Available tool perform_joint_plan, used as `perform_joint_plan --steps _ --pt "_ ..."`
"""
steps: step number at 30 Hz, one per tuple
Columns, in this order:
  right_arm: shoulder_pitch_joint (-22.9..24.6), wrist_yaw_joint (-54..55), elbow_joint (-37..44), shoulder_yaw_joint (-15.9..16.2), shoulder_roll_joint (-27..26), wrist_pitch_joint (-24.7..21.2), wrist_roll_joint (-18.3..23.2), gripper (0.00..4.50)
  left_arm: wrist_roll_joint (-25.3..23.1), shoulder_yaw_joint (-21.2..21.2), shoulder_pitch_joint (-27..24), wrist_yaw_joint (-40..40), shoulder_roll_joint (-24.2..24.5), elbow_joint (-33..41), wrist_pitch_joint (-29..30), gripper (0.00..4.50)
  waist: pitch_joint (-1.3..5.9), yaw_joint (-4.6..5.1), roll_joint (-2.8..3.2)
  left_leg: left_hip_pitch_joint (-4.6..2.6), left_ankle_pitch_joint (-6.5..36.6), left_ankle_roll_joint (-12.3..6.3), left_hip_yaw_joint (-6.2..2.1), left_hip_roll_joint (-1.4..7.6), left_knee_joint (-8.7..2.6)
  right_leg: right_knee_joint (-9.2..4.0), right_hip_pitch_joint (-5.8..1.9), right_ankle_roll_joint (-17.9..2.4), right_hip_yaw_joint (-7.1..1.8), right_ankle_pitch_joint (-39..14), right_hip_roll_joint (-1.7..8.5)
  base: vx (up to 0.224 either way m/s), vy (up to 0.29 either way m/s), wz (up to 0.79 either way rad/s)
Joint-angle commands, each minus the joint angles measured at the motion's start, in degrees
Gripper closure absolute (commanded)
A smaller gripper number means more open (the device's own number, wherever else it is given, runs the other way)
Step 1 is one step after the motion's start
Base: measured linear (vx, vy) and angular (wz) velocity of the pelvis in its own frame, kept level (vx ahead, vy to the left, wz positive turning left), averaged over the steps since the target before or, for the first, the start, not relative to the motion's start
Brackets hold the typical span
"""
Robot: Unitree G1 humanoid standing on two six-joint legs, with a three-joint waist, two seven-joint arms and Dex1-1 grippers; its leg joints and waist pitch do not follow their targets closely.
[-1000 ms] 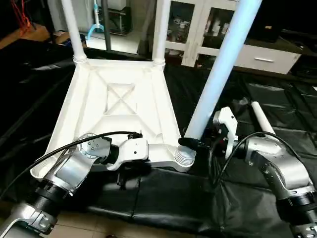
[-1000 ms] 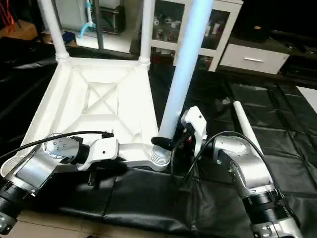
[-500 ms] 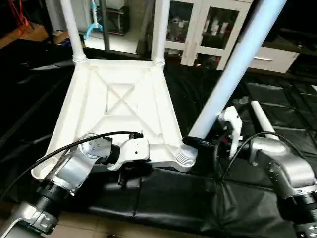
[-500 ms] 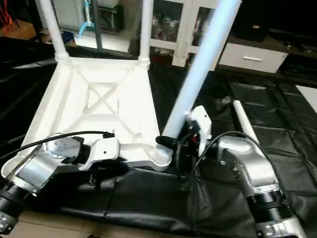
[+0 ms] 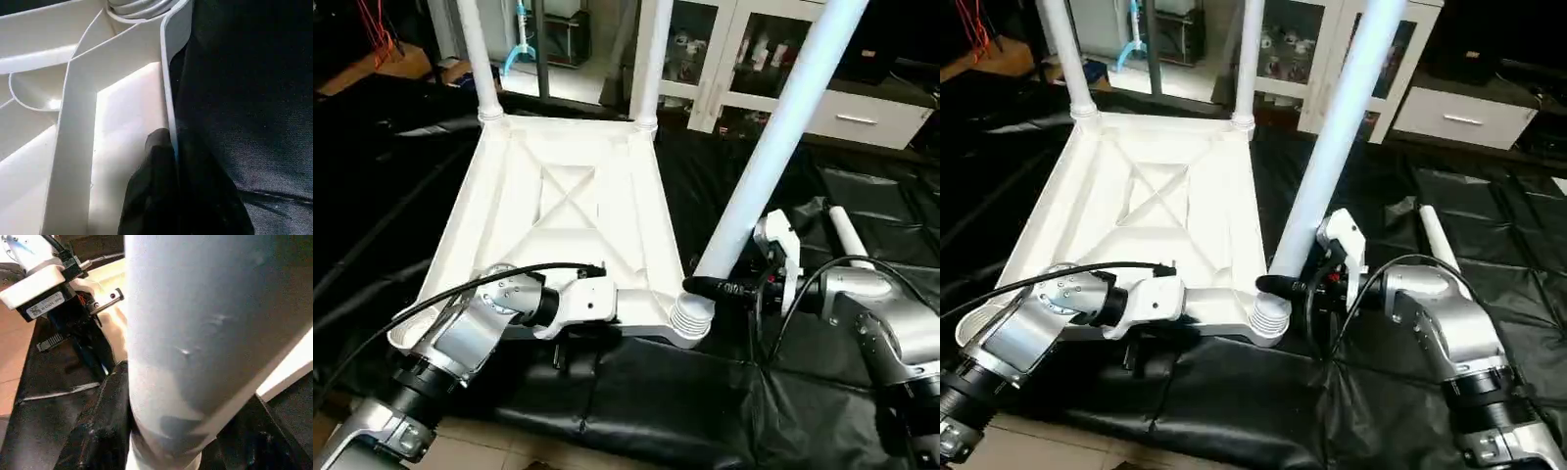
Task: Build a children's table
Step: Pick table leg
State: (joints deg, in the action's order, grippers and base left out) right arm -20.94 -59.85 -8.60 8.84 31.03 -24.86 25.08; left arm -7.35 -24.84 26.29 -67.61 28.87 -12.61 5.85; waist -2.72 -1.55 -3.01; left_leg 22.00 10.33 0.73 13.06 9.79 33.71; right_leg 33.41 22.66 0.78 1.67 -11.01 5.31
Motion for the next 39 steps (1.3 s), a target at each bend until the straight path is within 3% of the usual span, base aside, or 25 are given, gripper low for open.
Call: perform_joint_plan --steps 1,7,10,16,25,28,29,33,39 --pt "3.07 4.43 -3.47 3.06 1.00 -0.61 -7.95 2.67 1.07 -0.17 -0.12 -0.23 -0.58 0.85 -2.59 4.49 2.28 0.75 -0.18 -2.26 24.02 3.60 -2.85 4.14 -5.12 -4.74 0.30 -7.62 -2.12 -25.22 3.31 0.000 0.000 0.00" --pt "5.97 8.46 -2.82 1.14 -0.55 1.64 -8.21 2.67 0.97 -0.25 -0.25 -0.21 -0.49 1.00 -2.67 4.49 2.37 0.96 -0.11 -2.28 25.05 4.00 -2.92 4.10 -5.20 -4.88 0.49 -7.22 -2.14 -24.79 3.18 0.000 0.000 0.00" --pt "7.01 10.10 -2.82 0.47 -0.82 2.74 -8.33 2.67 0.97 -0.30 -0.29 -0.18 -0.43 1.09 -2.67 4.49 2.34 1.52 -0.13 -2.36 28.39 4.97 -3.27 4.07 -5.36 -5.06 0.74 -6.50 -1.90 -27.09 3.07 0.000 0.000 0.00" --pt "12.03 11.01 1.27 3.34 0.38 6.82 -11.96 2.67 0.98 -0.45 -0.03 -0.28 -0.42 0.73 -2.86 4.49 2.17 2.10 -0.05 -2.47 32.53 5.89 -3.74 3.99 -5.59 -5.60 1.05 -4.66 -1.71 -30.26 2.99 0.000 0.000 0.00" --pt "13.44 11.66 2.17 4.29 -0.62 6.27 -11.94 2.67 1.05 -0.55 -0.02 -0.27 -0.46 0.69 -2.82 4.49 2.17 2.03 -0.08 -2.64 32.86 5.28 -3.62 3.97 -5.48 -5.62 1.28 -5.19 -1.96 -28.71 2.96 0.000 0.000 0.00" --pt "13.81 12.25 1.73 3.71 -0.75 6.22 -11.23 2.67 1.12 -0.55 -0.09 -0.18 -0.40 0.81 -2.73 4.49 2.14 2.05 -0.24 -2.53 32.86 5.31 -3.65 4.01 -5.58 -5.48 1.21 -5.34 -1.90 -28.32 2.93 0.000 0.000 0.00" --pt "13.73 12.79 0.50 1.85 -1.12 5.00 -9.33 2.67 1.28 -0.56 -0.25 -0.39 -0.31 0.93 -2.58 4.49 2.09 2.07 -0.19 -2.58 33.22 5.37 -3.66 4.00 -5.60 -5.55 1.28 -5.25 -1.90 -28.71 2.94 0.000 0.000 0.00" --pt "12.76 13.18 -1.36 -0.23 -1.55 2.06 -7.12 2.67 1.48 -0.62 -0.27 -0.74 -0.30 0.94 -2.40 4.49 2.10 2.17 -0.11 -2.62 34.07 5.43 -3.78 3.92 -5.57 -5.69 1.29 -5.09 -1.86 -29.52 2.97 0.000 0.000 0.00" --pt "10.50 12.79 -4.51 -0.21 -0.66 0.96 -7.72 2.67 1.44 -0.93 -0.38 -1.11 -0.26 1.27 -2.26 4.49 2.03 2.22 0.10 -2.61 34.54 5.87 -3.82 3.93 -5.64 -5.66 1.36 -5.10 -1.80 -29.30 2.94 0.000 0.000 0.00"
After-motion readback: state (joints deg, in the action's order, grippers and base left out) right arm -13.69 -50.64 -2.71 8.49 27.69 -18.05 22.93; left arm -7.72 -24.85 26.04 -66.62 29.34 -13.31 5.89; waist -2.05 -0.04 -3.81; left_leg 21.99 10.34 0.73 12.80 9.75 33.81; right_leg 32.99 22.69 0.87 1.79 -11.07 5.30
